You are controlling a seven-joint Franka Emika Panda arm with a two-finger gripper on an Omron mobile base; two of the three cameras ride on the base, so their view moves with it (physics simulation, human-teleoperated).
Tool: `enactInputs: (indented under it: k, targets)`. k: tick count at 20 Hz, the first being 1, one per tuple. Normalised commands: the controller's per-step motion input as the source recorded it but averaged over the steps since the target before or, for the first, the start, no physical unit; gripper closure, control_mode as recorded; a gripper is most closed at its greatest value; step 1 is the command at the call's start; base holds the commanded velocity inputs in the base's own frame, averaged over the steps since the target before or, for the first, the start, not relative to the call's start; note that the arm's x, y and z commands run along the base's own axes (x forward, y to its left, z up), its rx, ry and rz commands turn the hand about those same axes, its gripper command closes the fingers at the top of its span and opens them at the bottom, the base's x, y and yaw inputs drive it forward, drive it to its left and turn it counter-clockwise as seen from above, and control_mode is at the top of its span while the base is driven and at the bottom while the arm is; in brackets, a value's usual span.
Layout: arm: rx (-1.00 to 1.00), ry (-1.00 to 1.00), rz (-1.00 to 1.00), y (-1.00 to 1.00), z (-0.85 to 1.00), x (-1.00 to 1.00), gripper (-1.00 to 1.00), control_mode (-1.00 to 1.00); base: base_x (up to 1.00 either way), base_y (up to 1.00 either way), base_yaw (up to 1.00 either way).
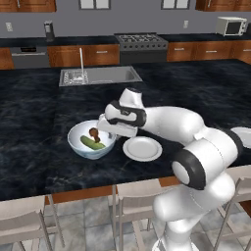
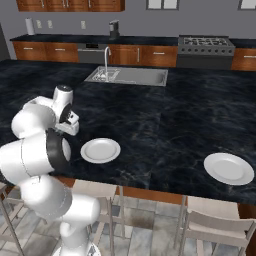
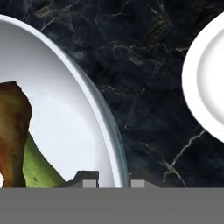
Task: Pick the chicken drumstick and cucumber from their plates and place them in the bowl. Then put the bowl in the fridge.
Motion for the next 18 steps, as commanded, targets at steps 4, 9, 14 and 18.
enactInputs:
  k: [4, 9, 14, 18]
  targets:
    - [0.0, -0.01, 0.0, -0.32, 0.26, -0.31, 1.0, -1.0, 0.0, 0.0, 0.0]
    - [0.02, 0.01, 0.0, -0.26, 0.27, -0.26, 1.0, -1.0, 0.0, 0.0, 0.0]
    - [0.0, 0.04, 0.0, -0.19, 0.19, -0.18, 1.0, -1.0, 0.0, 0.0, 0.0]
    - [0.0, -0.01, 0.0, 0.0, 0.0, 0.0, 1.0, -1.0, 0.0, 0.0, 0.0]
